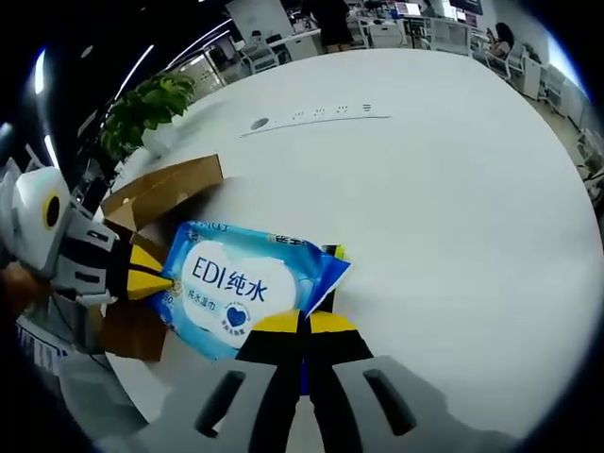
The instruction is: Operate the shoe box by opening the lid, removing the specified soft item, and placing it in the target area until the item is outside and the box remains undamaged.
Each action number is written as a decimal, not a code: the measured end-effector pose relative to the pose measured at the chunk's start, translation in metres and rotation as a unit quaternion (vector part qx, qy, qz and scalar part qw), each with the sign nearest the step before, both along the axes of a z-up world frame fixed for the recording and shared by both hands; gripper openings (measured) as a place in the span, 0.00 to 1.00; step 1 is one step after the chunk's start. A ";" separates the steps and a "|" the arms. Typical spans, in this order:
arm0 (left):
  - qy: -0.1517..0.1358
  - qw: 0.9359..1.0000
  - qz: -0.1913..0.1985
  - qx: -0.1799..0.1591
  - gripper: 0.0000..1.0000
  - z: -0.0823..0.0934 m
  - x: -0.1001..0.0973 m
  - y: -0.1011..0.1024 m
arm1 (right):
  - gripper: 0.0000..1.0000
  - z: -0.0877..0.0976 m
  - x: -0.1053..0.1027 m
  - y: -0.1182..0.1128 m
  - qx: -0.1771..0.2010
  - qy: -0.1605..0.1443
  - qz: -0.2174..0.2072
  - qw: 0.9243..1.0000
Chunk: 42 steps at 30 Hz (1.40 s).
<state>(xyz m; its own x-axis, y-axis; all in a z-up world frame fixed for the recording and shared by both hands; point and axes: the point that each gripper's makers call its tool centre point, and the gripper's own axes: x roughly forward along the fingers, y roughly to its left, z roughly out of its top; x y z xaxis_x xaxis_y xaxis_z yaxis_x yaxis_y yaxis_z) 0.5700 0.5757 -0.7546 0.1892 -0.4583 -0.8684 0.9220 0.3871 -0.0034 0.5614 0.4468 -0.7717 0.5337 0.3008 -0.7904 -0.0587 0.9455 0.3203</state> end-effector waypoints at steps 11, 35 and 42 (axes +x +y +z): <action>-0.014 1.000 -0.012 0.006 0.00 -0.003 0.003 0.001 | 0.00 -0.005 0.001 -0.001 -0.008 0.001 0.002 1.000; -0.013 1.000 0.000 -0.005 0.00 -0.001 0.006 0.003 | 0.00 -0.002 0.007 -0.006 -0.008 -0.014 -0.005 1.000; -0.017 1.000 0.005 -0.022 0.06 0.010 0.004 0.006 | 0.05 0.004 0.006 -0.009 -0.029 -0.035 -0.003 0.999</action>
<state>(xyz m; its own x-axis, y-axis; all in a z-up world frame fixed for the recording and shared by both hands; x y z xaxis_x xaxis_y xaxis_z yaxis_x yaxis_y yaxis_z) 0.5742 0.5816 -0.7445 0.2227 -0.4942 -0.8404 0.9181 0.3962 0.0103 0.5679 0.4375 -0.7672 0.5894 0.2517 -0.7676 -0.0724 0.9629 0.2601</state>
